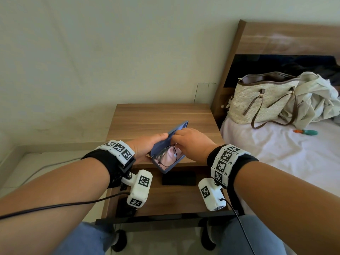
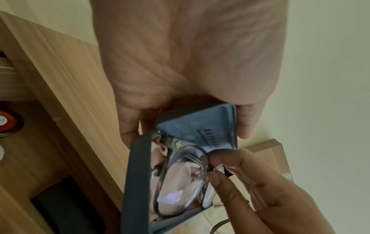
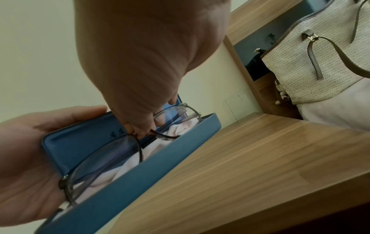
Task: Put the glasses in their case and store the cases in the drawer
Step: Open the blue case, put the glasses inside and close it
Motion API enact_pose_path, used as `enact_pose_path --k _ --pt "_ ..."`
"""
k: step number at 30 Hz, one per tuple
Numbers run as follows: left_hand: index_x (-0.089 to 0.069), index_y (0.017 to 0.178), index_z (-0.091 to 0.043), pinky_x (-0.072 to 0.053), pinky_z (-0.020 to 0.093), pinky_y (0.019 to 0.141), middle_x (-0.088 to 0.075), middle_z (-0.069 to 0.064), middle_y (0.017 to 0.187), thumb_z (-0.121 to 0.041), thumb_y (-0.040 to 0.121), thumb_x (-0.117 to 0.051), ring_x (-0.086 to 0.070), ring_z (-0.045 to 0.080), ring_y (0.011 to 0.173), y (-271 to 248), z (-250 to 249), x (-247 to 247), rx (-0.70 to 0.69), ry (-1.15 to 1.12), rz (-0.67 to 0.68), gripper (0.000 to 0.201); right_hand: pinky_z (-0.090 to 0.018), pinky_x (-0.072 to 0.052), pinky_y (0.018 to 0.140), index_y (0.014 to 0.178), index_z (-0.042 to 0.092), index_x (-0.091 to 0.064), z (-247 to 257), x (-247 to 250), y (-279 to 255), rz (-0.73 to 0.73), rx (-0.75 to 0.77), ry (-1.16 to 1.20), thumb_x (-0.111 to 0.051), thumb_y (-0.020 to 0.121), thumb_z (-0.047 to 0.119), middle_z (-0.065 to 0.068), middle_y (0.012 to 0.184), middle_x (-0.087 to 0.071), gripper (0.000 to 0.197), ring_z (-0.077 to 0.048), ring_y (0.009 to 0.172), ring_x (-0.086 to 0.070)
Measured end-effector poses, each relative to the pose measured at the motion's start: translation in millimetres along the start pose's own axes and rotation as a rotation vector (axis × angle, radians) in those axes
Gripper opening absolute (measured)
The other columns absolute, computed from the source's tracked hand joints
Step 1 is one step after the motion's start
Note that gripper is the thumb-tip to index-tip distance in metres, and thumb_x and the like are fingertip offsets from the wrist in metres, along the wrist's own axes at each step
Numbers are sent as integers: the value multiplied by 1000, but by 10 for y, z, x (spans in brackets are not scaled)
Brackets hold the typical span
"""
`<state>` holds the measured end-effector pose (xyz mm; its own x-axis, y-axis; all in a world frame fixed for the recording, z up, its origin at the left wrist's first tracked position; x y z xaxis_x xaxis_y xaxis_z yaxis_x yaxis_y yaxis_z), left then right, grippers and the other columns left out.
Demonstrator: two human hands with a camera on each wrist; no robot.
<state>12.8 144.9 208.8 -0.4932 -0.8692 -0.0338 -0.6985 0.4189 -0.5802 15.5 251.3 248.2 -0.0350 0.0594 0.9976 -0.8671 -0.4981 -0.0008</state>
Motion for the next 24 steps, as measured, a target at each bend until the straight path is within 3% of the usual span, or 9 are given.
enact_pose_path --k 7,14,20,24 --pt "-58 122 -6 -51 33 74 -63 16 104 -46 97 -46 -62 22 80 -7 -10 -13 -19 29 -18 48 -33 -40 93 118 16 -60 -6 1 -18 8 -10 -13 -44 98 18 -5 117 -61 25 -24 110 -55" --pt "-61 103 -14 -51 32 72 -65 10 92 -43 99 -42 -61 20 77 -25 -29 -60 -25 -2 7 35 -34 -40 95 117 18 -60 3 31 -24 6 -35 -32 -42 99 21 -5 116 -63 26 -24 109 -56" --pt "-58 114 -10 -51 31 70 -64 11 94 -44 99 -41 -61 20 76 -33 -37 -53 -11 24 0 41 -33 -37 96 114 17 -61 1 56 -34 -29 -52 -38 -44 98 19 -5 115 -62 24 -24 110 -56" --pt "-54 128 -6 -52 35 74 -64 16 107 -48 98 -43 -63 23 82 4 -11 -4 -16 47 -19 54 -33 -39 93 115 15 -61 34 54 -31 -18 -39 -18 -44 98 18 -7 114 -62 24 -25 108 -56"
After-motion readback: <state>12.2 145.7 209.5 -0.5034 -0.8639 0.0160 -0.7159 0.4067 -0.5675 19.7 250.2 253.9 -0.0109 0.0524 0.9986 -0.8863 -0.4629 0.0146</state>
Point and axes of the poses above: each hand's wrist, its own y-axis towards the middle knuckle, its own x-axis out of the back of the hand, z = x × y, the point moved 8 cm from there along y, towards the middle knuckle
